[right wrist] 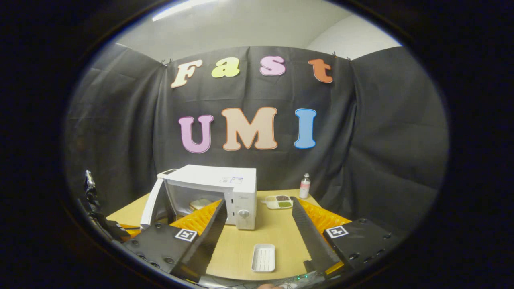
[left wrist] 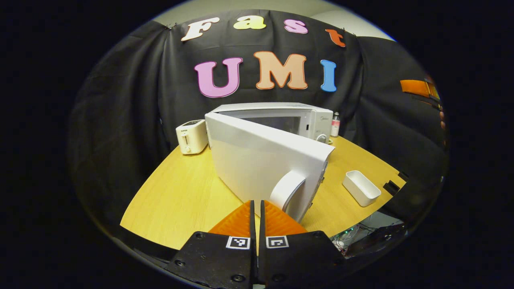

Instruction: Open the microwave oven with the left hand, put the food in, and close the microwave oven.

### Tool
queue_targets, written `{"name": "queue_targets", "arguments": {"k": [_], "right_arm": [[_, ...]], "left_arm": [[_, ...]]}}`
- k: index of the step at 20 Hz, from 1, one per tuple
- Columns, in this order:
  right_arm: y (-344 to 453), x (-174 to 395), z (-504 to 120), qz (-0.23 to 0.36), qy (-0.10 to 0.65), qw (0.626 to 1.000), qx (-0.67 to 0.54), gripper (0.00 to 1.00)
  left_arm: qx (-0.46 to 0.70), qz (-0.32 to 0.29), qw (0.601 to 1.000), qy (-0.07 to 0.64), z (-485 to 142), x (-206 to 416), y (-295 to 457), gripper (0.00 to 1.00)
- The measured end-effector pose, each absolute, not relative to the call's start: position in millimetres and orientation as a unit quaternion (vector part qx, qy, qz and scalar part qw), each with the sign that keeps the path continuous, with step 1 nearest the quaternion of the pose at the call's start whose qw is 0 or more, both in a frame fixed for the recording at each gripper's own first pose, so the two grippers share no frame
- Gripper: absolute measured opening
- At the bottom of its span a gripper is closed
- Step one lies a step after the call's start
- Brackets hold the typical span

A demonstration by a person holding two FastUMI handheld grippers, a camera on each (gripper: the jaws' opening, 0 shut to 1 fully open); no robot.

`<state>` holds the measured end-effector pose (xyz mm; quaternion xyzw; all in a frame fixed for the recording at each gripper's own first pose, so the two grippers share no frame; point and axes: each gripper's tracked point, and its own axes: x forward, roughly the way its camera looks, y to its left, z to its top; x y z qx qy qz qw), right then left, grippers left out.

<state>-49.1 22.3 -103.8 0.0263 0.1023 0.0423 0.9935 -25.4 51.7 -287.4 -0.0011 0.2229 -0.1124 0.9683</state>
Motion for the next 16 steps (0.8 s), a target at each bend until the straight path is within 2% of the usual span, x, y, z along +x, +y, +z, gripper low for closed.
{"name": "queue_targets", "arguments": {"k": [10,11,12,13,15,16], "right_arm": [[-10.0,-66.9,-84.1,0.004,0.089,0.996,0.020,0.99],[-10.0,-68.5,-82.2,0.003,0.087,0.996,0.021,0.92],[-9.6,-71.1,-80.3,0.004,0.087,0.996,0.020,0.92],[-10.0,-72.2,-78.4,0.003,0.085,0.996,0.016,0.99],[-8.5,-75.9,-74.0,0.004,0.083,0.997,0.007,0.99],[-7.3,-78.5,-71.7,0.006,0.082,0.997,0.006,0.92]], "left_arm": [[0.007,-0.180,0.960,0.214,-283.6,9.4,-4.2,0.00],[0.004,-0.185,0.960,0.212,-282.3,14.0,-10.0,0.00],[0.001,-0.191,0.959,0.209,-280.0,18.1,-15.5,0.00],[-0.002,-0.195,0.959,0.206,-278.0,21.8,-19.2,0.00],[-0.005,-0.199,0.959,0.201,-276.2,31.1,-26.5,0.00],[-0.007,-0.201,0.959,0.198,-273.5,35.1,-30.0,0.00]]}}
